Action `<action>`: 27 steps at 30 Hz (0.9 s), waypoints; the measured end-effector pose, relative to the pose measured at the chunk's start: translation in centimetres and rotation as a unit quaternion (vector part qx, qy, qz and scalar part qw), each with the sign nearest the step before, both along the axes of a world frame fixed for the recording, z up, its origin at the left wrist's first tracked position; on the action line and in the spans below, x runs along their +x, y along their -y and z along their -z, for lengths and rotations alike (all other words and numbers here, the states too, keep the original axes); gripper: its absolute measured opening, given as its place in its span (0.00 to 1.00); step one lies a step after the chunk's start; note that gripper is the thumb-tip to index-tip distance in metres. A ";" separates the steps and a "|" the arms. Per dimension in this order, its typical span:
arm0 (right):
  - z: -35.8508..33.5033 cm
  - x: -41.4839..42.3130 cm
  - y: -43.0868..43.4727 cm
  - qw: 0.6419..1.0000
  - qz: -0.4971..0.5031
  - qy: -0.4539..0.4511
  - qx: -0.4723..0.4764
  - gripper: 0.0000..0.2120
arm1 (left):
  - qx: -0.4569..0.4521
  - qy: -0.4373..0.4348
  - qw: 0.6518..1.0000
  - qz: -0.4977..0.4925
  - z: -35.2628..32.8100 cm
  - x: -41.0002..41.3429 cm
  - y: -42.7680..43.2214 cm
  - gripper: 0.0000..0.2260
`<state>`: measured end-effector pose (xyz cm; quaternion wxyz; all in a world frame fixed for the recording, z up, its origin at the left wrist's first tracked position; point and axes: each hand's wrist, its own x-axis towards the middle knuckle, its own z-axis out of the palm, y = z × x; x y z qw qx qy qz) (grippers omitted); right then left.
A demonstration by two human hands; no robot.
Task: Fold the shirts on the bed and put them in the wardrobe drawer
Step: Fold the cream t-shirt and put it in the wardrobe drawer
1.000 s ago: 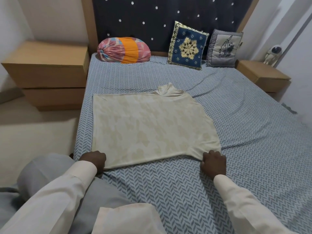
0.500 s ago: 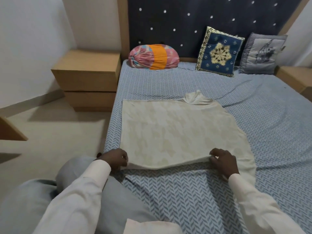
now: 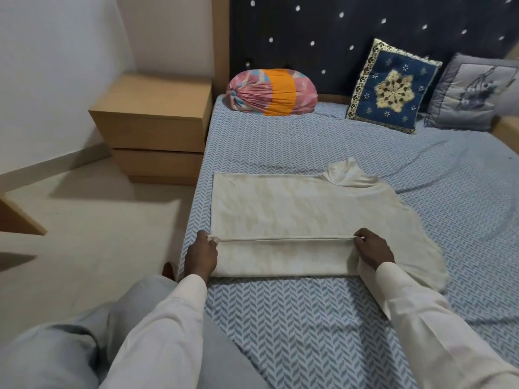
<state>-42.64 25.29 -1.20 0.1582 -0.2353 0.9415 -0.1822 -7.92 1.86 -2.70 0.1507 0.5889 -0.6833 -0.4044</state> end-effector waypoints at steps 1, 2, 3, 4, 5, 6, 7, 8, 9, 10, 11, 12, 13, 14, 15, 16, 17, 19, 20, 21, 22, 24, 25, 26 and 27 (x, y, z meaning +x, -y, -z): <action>0.2 -0.3 0.3 1.000 0.001 0.003 0.014 0.04 | -0.012 0.011 1.000 0.002 0.2 -0.3 0.2 0.08; 0.5 -0.6 0.4 1.000 0.004 0.007 0.027 0.04 | -0.024 0.018 1.000 0.005 0.5 -0.4 0.3 0.08; 0.7 -0.9 0.5 0.999 0.008 0.011 0.040 0.04 | -0.037 0.017 0.999 0.009 0.8 -0.6 0.5 0.08; 0.9 -1.1 0.6 0.999 0.011 0.013 0.049 0.05 | -0.050 0.013 0.999 0.015 0.9 -0.8 0.6 0.08; 1.1 -1.3 0.7 0.998 0.016 0.014 0.055 0.05 | -0.059 0.009 0.998 0.020 1.0 -1.1 0.8 0.07; 1.3 -1.5 0.7 0.998 0.020 0.014 0.058 0.05 | -0.068 0.005 0.997 0.025 1.1 -1.2 0.8 0.07; 1.5 -1.7 0.8 0.998 0.024 0.010 0.061 0.05 | -0.074 0.004 0.997 0.028 1.3 -1.4 0.9 0.07; 1.6 -1.7 0.8 0.998 0.027 0.005 0.064 0.05 | -0.080 0.008 0.996 0.032 1.3 -1.5 1.0 0.07; 1.7 -1.7 1.0 0.997 0.030 -0.001 0.069 0.06 | -0.083 0.013 0.996 0.033 1.4 -1.6 1.1 0.08; 1.8 -1.6 1.1 0.997 0.032 -0.003 0.073 0.06 | -0.085 0.014 0.996 0.031 1.4 -1.6 1.2 0.08; 1.8 -1.6 1.2 0.997 0.031 -0.002 0.077 0.06 | -0.084 0.011 0.996 0.027 1.5 -1.7 1.3 0.09; 1.9 -1.6 1.2 0.996 0.028 0.002 0.081 0.06 | -0.075 0.004 0.997 0.022 1.4 -1.7 1.3 0.10; 1.9 -1.6 1.2 0.996 0.023 0.006 0.084 0.06 | -0.055 -0.004 0.998 0.016 1.3 -1.7 1.4 0.11; 1.9 -1.7 1.2 0.996 0.018 0.012 0.088 0.05 | -0.026 -0.010 1.000 0.009 1.1 -1.6 1.4 0.12; 1.9 -1.9 1.1 0.996 0.013 0.018 0.090 0.05 | 0.002 -0.012 1.000 0.004 1.0 -1.4 1.4 0.14; 1.9 -2.1 1.0 0.996 0.009 0.024 0.089 0.05 | 0.017 -0.010 1.000 0.008 1.0 -1.3 1.4 0.15; 1.8 -2.2 0.9 0.996 0.005 0.026 0.087 0.06 | 0.015 -0.005 1.000 0.015 0.8 -1.0 1.4 0.15; 1.8 -2.3 0.8 0.997 0.000 0.012 0.077 0.05 | -0.010 -0.007 1.000 0.009 0.6 -0.7 1.4 0.14; 2.0 -2.3 0.8 0.998 0.000 0.005 0.067 0.05 | -0.018 -0.016 1.000 -0.002 0.5 -0.7 1.4 0.13; 2.0 -2.3 0.8 0.998 -0.002 -0.001 0.061 0.05 | -0.020 -0.020 1.000 -0.011 0.4 -0.8 1.3 0.12; 2.1 -2.1 0.9 0.998 -0.005 -0.004 0.065 0.06 | -0.019 -0.015 1.000 -0.015 0.5 -0.9 1.2 0.12; 2.2 -1.8 1.0 0.997 -0.012 -0.011 0.074 0.07 | -0.024 0.003 1.000 -0.012 0.5 -1.0 0.8 0.12; 2.2 -1.7 0.9 0.997 -0.014 -0.017 0.070 0.08 | -0.028 0.007 1.000 -0.008 0.5 -1.0 0.6 0.12; 2.1 -1.8 0.8 0.998 -0.018 -0.022 0.063 0.08 | -0.033 0.010 0.999 -0.003 0.5 -1.0 0.3 0.13; 2.1 -1.8 0.8 0.998 -0.024 -0.026 0.059 0.08 | -0.039 0.017 0.999 0.000 0.6 -0.9 0.2 0.13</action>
